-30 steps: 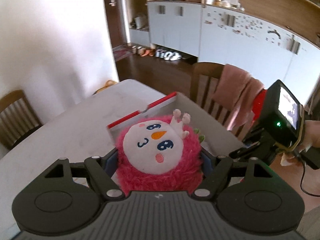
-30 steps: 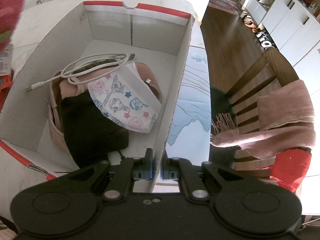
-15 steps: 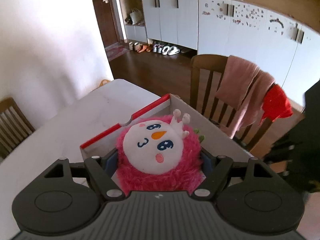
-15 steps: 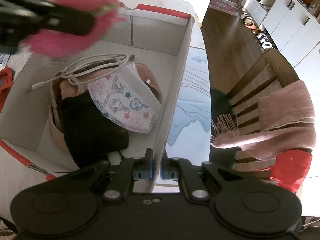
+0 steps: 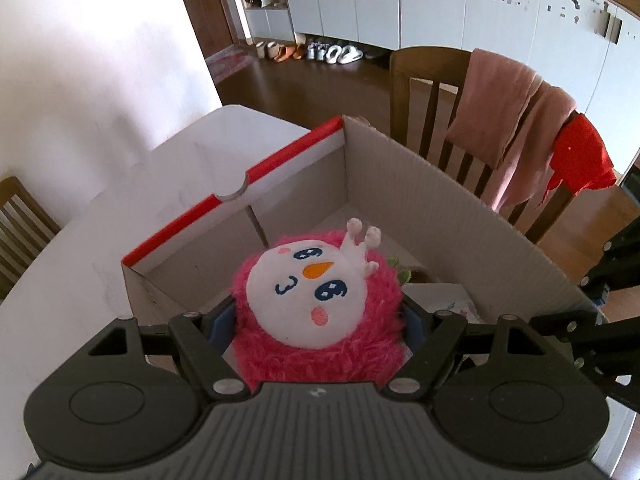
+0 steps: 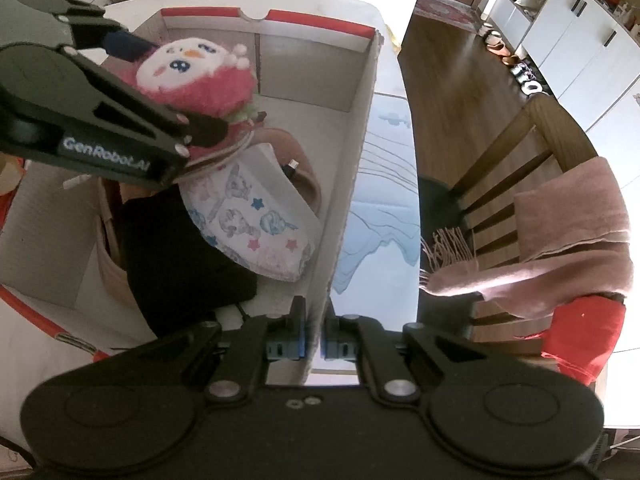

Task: Organize objects
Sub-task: 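Carry the pink plush toy into the box and open the left gripper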

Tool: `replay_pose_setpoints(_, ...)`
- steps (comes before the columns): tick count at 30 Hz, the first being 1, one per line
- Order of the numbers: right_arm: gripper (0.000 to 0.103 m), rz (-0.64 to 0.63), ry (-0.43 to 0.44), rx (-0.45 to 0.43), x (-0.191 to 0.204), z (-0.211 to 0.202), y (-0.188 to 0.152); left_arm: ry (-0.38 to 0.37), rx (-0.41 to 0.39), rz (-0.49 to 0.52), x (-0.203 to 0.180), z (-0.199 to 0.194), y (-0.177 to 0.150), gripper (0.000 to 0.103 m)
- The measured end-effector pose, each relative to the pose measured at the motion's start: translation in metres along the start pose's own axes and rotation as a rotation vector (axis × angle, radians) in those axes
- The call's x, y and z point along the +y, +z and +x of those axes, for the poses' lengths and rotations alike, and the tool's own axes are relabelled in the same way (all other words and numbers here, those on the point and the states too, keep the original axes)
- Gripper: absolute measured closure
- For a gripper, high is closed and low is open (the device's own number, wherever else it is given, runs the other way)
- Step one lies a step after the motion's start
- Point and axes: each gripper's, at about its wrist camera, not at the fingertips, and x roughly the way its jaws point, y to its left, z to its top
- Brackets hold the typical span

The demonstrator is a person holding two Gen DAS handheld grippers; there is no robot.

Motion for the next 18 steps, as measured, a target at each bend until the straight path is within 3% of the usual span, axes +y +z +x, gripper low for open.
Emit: replay_pose_setpoints(18,0.098,0.001,-0.001,0.0,0.001,-0.001,0.0,-0.044,-0.004,-0.056,0.009,-0.016,-0.015,0.018)
